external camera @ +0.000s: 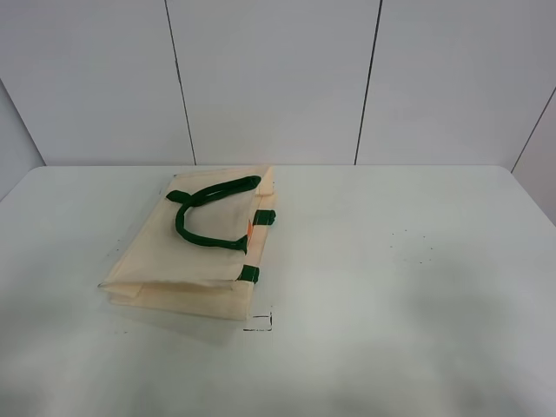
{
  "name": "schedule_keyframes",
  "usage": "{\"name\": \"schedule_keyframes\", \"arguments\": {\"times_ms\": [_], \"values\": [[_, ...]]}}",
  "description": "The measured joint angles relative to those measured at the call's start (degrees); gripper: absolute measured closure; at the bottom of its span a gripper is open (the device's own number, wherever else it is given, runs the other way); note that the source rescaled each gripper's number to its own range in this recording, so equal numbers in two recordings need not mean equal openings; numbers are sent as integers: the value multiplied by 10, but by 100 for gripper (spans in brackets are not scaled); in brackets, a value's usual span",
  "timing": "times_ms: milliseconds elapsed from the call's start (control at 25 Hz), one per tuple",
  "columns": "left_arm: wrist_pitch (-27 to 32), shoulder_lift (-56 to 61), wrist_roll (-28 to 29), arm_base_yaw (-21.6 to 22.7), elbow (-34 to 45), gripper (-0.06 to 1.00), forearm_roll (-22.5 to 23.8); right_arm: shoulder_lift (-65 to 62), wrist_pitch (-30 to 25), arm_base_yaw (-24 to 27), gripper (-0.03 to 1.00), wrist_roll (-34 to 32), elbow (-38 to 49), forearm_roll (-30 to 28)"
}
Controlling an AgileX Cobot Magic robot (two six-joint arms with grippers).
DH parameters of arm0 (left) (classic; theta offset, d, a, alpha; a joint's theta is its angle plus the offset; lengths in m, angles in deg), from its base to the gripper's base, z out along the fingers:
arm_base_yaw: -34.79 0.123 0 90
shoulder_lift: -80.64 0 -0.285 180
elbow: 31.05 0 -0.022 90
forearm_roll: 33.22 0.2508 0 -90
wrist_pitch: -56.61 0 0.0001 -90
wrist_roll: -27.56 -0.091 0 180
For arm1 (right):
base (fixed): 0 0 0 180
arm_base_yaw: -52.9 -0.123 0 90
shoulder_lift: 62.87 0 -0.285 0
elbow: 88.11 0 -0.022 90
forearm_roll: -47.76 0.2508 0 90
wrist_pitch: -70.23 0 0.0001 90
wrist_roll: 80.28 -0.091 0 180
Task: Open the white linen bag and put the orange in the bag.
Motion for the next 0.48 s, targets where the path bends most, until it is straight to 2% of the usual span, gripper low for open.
{"name": "schedule_keyframes", "arguments": {"times_ms": [480], "values": [[0, 0, 2, 0, 0, 7, 0, 0, 0, 0, -3, 0, 0, 0]]}}
